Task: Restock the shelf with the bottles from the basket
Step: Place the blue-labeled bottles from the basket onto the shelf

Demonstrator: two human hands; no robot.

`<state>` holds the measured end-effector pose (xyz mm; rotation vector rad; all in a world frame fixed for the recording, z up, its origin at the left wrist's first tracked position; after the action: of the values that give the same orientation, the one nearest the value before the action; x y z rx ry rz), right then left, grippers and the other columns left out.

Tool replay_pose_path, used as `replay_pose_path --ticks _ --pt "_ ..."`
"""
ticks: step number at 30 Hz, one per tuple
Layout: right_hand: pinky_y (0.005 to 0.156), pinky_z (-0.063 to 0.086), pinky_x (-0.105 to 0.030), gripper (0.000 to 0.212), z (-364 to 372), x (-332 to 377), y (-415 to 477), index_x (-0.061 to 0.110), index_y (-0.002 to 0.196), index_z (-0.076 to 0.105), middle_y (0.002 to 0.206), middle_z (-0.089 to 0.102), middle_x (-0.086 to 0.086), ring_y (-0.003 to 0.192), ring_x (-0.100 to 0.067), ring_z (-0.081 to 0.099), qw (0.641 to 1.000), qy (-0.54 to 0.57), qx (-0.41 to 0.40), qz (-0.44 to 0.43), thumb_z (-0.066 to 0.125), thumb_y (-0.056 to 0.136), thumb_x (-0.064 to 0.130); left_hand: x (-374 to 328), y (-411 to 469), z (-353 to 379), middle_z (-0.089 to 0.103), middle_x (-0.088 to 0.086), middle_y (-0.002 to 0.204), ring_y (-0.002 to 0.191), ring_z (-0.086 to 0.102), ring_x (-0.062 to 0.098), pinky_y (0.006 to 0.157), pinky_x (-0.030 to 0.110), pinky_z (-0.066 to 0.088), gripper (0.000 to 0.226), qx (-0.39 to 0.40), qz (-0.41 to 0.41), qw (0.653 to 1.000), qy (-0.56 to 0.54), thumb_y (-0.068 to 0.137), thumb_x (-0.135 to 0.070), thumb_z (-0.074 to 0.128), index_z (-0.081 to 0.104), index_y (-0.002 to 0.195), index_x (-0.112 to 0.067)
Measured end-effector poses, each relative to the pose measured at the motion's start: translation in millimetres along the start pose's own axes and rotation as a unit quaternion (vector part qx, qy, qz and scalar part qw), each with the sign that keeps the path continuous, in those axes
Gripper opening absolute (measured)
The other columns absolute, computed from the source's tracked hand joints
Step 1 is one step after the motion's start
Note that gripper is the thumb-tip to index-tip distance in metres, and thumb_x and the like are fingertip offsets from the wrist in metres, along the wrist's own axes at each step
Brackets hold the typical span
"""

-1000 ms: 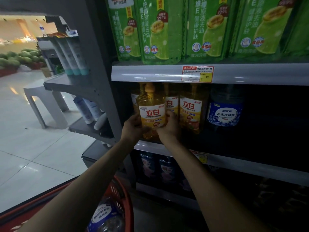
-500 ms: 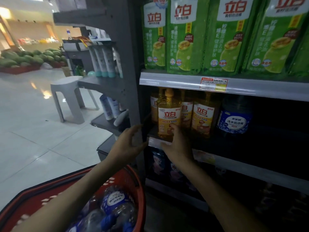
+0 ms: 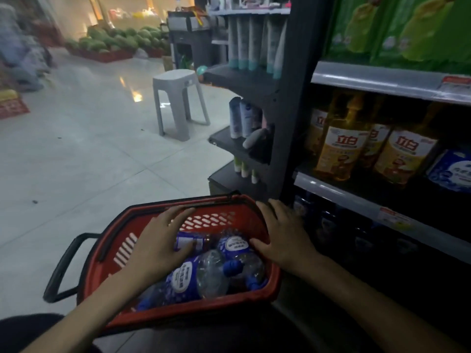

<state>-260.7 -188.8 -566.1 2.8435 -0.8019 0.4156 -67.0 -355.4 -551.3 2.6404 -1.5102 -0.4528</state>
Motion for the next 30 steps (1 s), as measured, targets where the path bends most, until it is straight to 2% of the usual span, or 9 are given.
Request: replay_pose_path --ticks 3,5,8,13,17,19,21,25,30 --pt "0.127 0.014 -0.044 0.083 37 2 3 0.025 0.161 0.016 0.168 0.013 -0.011 0.156 -0.029 0.01 0.999 -0.012 0.044 -0.008 0.047 0.095 0.064 49 -33 22 0.055 0.007 0.149 0.132 0.056 0.028 0.107 0.045 0.05 0.085 0.009 -0.073 0.997 0.001 0.085 -0.066 0.063 0.047 0.154 -0.019" --pt "0.127 0.012 -0.044 0.08 62 -1 3 0.024 0.161 0.02 0.168 0.016 -0.011 0.156 -0.028 0.011 0.997 -0.036 0.072 -0.015 0.025 0.094 0.067 67 -48 35 0.057 0.003 0.144 0.127 0.058 0.025 0.102 0.044 0.053 0.087 0.01 -0.093 0.996 0.004 0.085 -0.076 0.048 0.049 0.152 -0.021" --pt "0.128 0.004 -0.043 0.077 98 -11 -4 0.021 0.159 0.029 0.166 0.025 -0.011 0.157 -0.03 0.008 0.988 -0.1 0.112 -0.037 0.01 0.093 0.053 99 -72 64 0.058 0.003 0.145 0.126 0.06 0.025 0.103 0.05 0.051 0.092 0.05 -0.144 0.988 0.024 0.085 -0.087 0.025 0.047 0.152 -0.028" --pt "0.127 -0.006 -0.045 0.09 113 -18 -10 0.025 0.152 0.044 0.167 0.024 -0.011 0.157 -0.029 -0.009 0.974 -0.144 0.162 -0.064 0.011 0.071 0.045 133 -101 87 0.065 0.007 0.138 0.128 0.059 0.029 0.116 0.054 0.032 0.094 0.111 -0.232 0.965 0.044 0.083 -0.083 0.015 0.054 0.147 -0.027" --pt "0.127 -0.007 -0.043 0.086 104 -15 -14 0.03 0.149 0.048 0.169 0.018 -0.011 0.156 -0.026 -0.016 0.973 -0.146 0.169 -0.059 0.012 0.072 0.045 121 -112 87 0.075 -0.006 0.12 0.114 0.067 0.017 0.111 0.046 0.039 0.087 0.117 -0.199 0.969 0.087 0.088 -0.085 0.01 0.067 0.13 -0.035" --pt "0.127 -0.006 -0.044 0.098 103 -14 -15 0.031 0.151 0.045 0.169 0.017 -0.011 0.156 -0.025 -0.016 0.973 -0.145 0.171 -0.055 0.002 0.064 0.048 110 -116 81 0.077 -0.008 0.11 0.099 0.071 0.015 0.089 0.036 0.052 0.076 0.098 -0.198 0.973 0.058 0.093 -0.084 0.016 0.071 0.122 -0.04" --pt "0.127 -0.007 -0.044 0.099 104 -14 -15 0.031 0.15 0.047 0.169 0.018 -0.012 0.156 -0.026 -0.014 0.971 -0.158 0.171 -0.063 0.0 0.065 0.048 103 -111 69 0.078 -0.007 0.097 0.086 0.072 0.019 0.07 0.032 0.055 0.073 0.058 -0.194 0.976 0.076 0.093 -0.083 0.02 0.076 0.109 -0.039" --pt "0.127 -0.008 -0.044 0.073 108 -16 -24 0.022 0.132 0.067 0.168 0.018 -0.013 0.156 -0.029 -0.014 0.959 -0.198 0.193 -0.068 0.017 0.081 0.04 99 -110 62 0.078 -0.005 0.096 0.084 0.072 0.022 0.066 0.032 0.051 0.056 0.019 -0.176 0.981 0.076 0.098 -0.069 0.039 0.079 0.103 -0.03" --pt "0.127 0.001 -0.049 0.078 114 -21 -40 0.013 0.109 0.078 0.162 0.032 -0.019 0.157 -0.035 -0.004 0.961 -0.208 0.167 -0.072 0.012 0.078 0.041 95 -100 60 0.076 -0.007 0.085 0.073 0.068 0.017 0.061 0.029 0.042 0.055 0.001 -0.104 0.993 0.048 0.099 -0.063 0.04 0.079 0.091 -0.025"
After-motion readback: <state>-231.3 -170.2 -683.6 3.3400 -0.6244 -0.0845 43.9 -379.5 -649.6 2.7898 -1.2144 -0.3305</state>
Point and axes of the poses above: each hand's wrist, its own y-axis towards the middle knuckle, its own z-axis out of the palm, x = y × z, the point moved 10 cm from there along y, towards the middle knuckle
